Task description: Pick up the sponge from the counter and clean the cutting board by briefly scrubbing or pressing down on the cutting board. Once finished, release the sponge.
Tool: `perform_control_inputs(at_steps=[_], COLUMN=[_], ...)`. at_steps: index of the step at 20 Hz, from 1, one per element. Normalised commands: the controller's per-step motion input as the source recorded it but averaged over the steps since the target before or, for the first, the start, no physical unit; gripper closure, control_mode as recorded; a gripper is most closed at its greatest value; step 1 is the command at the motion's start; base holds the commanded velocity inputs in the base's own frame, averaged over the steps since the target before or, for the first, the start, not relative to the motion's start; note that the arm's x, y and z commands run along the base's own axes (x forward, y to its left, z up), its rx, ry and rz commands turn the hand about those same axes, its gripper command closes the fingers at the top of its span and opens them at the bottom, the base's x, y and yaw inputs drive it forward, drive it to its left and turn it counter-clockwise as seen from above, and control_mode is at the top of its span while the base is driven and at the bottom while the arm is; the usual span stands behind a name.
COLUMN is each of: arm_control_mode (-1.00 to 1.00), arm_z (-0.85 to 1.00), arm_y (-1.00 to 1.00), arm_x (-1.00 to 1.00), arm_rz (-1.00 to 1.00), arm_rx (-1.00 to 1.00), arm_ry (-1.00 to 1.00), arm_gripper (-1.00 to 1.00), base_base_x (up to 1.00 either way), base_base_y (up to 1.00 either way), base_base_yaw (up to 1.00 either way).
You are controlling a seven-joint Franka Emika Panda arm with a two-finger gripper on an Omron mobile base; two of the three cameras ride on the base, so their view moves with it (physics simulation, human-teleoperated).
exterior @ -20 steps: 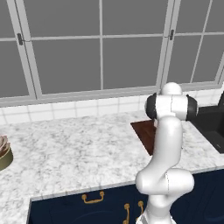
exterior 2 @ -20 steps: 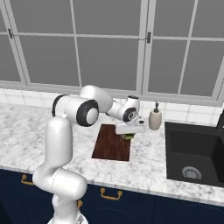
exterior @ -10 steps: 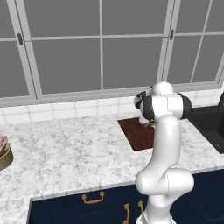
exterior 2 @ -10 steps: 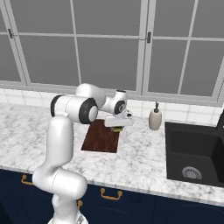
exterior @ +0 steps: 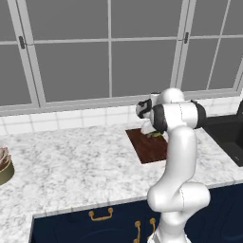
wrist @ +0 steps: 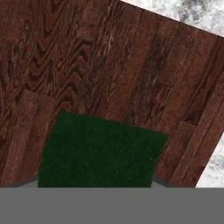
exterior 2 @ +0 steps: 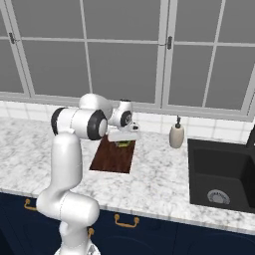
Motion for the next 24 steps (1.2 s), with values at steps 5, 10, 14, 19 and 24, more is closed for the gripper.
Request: perform_control_inputs(at_steps=[5,10,14,19,24], arm_control_mode=[-1.0,-1.0,-1.0,-1.0,-1.0], arm_z=[-0.79,-0.35,-0.18,-0.5,-0.68], arm_y=[0.34,0.15,0.04,0.02,0.0], arm_x=[0.02,-0.73,-0.77,-0.83,-1.0], arm_rz=[0.02,0.01,0.0,0.01,0.03], arm_rx=[0.0,0.0,0.0,0.0,0.0], arm_ry=[0.26,0.22,0.25,0.22,0.11], arm_gripper=[1.0,1.0,1.0,1.0,1.0], base_base_x=[0.0,0.0,0.0,0.0,0.0], base_base_y=[0.0,0.0,0.0,0.0,0.0], base_base_yaw=[0.0,0.0,0.0,0.0,0.0])
